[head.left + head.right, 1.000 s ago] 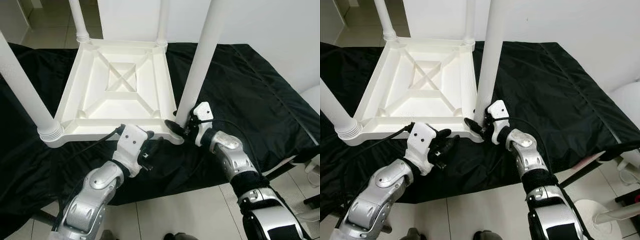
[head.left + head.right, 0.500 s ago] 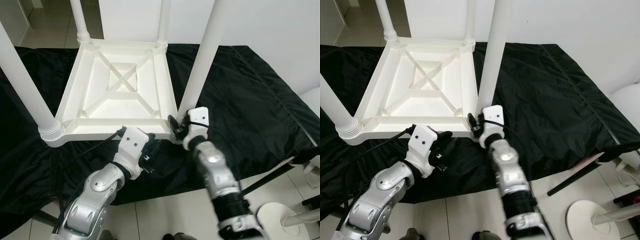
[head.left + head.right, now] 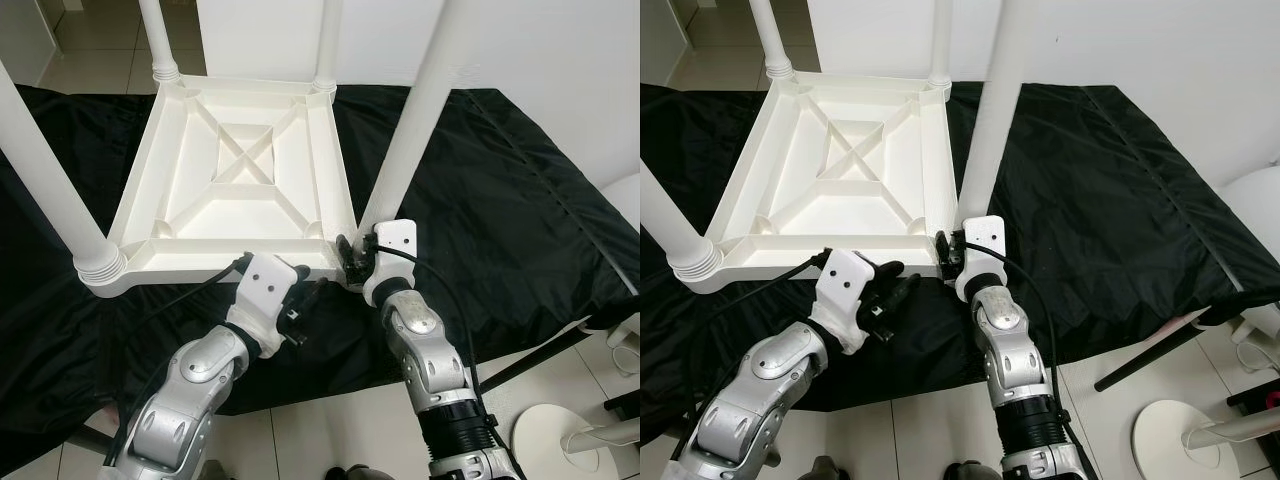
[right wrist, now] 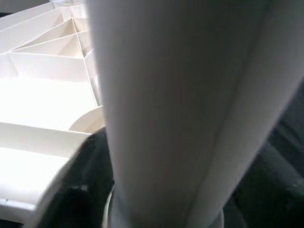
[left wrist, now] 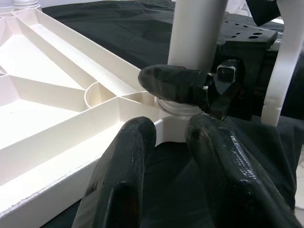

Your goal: Building children table

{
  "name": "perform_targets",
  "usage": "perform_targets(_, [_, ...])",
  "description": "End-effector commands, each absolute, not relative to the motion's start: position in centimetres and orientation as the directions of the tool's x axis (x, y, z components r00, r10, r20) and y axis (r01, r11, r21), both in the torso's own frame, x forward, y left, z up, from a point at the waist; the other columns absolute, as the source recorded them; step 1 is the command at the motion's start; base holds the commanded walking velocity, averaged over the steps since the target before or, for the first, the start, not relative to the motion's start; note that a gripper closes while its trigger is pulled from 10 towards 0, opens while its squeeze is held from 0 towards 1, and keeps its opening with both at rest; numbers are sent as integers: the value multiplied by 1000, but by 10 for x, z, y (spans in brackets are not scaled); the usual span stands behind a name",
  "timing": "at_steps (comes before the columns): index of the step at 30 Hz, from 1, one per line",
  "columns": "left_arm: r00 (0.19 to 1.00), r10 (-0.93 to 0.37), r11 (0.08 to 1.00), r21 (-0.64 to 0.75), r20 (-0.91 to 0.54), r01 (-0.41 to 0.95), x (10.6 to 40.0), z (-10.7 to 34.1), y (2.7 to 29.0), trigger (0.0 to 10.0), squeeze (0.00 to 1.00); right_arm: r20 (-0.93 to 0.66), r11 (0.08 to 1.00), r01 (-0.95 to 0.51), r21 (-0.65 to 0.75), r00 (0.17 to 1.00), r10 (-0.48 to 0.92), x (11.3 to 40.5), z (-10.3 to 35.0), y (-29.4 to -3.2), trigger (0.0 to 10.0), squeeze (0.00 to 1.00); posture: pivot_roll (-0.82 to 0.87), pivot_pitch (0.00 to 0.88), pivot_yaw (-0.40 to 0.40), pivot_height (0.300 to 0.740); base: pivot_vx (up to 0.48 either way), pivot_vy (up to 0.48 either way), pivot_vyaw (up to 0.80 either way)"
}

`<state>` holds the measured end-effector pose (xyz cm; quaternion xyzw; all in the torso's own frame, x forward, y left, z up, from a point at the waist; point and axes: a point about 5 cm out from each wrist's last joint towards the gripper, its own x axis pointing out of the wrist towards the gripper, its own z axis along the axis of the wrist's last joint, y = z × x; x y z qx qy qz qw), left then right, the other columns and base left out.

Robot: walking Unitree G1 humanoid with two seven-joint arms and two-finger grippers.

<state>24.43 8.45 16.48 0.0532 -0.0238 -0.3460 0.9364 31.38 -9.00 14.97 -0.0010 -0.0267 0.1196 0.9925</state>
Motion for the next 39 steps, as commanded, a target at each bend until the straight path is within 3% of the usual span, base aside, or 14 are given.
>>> perform_targets(1, [761,-649,756,120,10,643,243,163,82,10000,0,33,963,-267,-25,963,268,311,145,-97,10000,1000,19,70,-70,740,0,0,0])
perform_targets(10, [759,-651,754,122,9,645,244,164,83,10000,0,24,925,-377,-47,925,378,315,146,-111,10000,1000,16,71,-62,740,0,0,0])
perform_targets(11, [759,-652,754,123,9,646,244,164,84,10000,0,18,907,-419,-45,907,420,316,146,-113,10000,137,15,71,-61,740,0,0,0])
perform_targets(12, [758,-652,753,123,9,647,244,164,84,10000,0,24,875,-482,-47,875,483,316,147,-114,10000,0,14,72,-60,740,0,0,0])
perform_targets(27, [757,-654,752,123,8,648,244,165,84,10000,0,-34,598,-772,-215,618,785,323,149,-112,10000,0,18,74,-54,740,0,0,0])
perform_targets(33, [758,-653,752,124,7,647,244,165,84,10000,0,-58,563,-788,-249,593,803,330,150,-113,10000,0,23,77,-52,740,0,0,0])
perform_targets(34, [759,-651,753,125,7,646,244,166,84,10000,0,-68,552,-795,-252,584,809,332,149,-115,1255,0,24,78,-53,740,0,0,0])
perform_targets(35, [761,-649,755,125,7,643,244,166,85,10000,0,-77,542,-801,-253,575,814,333,148,-117,0,0,26,80,-55,740,0,0,0])
perform_targets(39, [763,-646,758,123,8,641,243,166,86,10000,0,-80,531,-814,-234,560,824,333,147,-119,0,0,26,83,-57,740,0,0,0])
